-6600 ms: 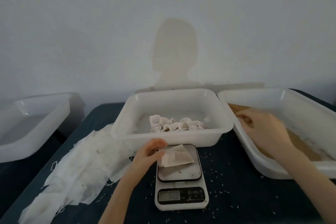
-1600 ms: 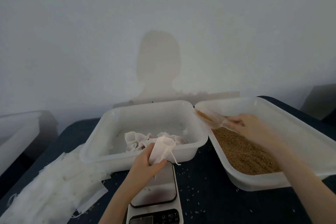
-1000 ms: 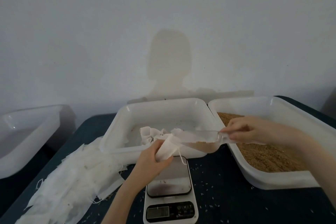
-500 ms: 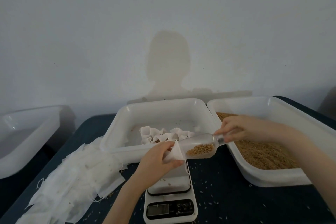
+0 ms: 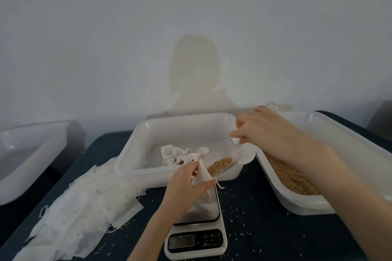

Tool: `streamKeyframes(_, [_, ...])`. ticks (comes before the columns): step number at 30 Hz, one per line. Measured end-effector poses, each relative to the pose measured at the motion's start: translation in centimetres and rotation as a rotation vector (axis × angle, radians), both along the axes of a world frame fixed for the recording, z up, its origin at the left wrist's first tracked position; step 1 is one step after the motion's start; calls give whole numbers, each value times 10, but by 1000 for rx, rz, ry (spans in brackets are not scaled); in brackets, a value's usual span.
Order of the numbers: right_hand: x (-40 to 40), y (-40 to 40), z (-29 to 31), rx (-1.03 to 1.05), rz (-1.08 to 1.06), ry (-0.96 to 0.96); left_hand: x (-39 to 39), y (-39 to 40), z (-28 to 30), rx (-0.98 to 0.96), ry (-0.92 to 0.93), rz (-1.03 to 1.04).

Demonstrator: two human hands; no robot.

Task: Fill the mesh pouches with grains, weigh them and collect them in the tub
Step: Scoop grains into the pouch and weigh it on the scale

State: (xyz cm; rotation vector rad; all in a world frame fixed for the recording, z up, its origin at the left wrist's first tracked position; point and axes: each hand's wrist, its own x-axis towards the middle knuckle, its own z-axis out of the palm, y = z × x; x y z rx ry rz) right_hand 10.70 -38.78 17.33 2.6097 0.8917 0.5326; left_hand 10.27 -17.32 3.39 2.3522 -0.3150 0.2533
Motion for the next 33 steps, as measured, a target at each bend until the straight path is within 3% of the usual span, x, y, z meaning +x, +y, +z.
streamKeyframes(5, [3,15,0,-45,-12,-193,1,-3,3,-55,25,38])
streamKeyframes(9, [4,12,-3,-23,-24,-240,4,-1,4,-61,32,66])
streamKeyframes(14, [12,-10,-17,81,-109,-43,7,7,6,-135,-18,112])
streamKeyframes(18, [24,-45,-48,310,-171,242,11,8,9,-215,-59,102])
streamKeyframes(21, [41,-75,-75,457,-257,295,11,8,5,-218,-100,85])
streamKeyframes(24, [55,-105,-97,570,-390,185,12,11,-10,-85,-25,60])
streamKeyframes(27, [64,-128,-118,581,-532,159,15,21,-33,287,72,78])
streamKeyframes(33, [71,-136,-137,345,-816,389,11,46,-43,484,-80,40])
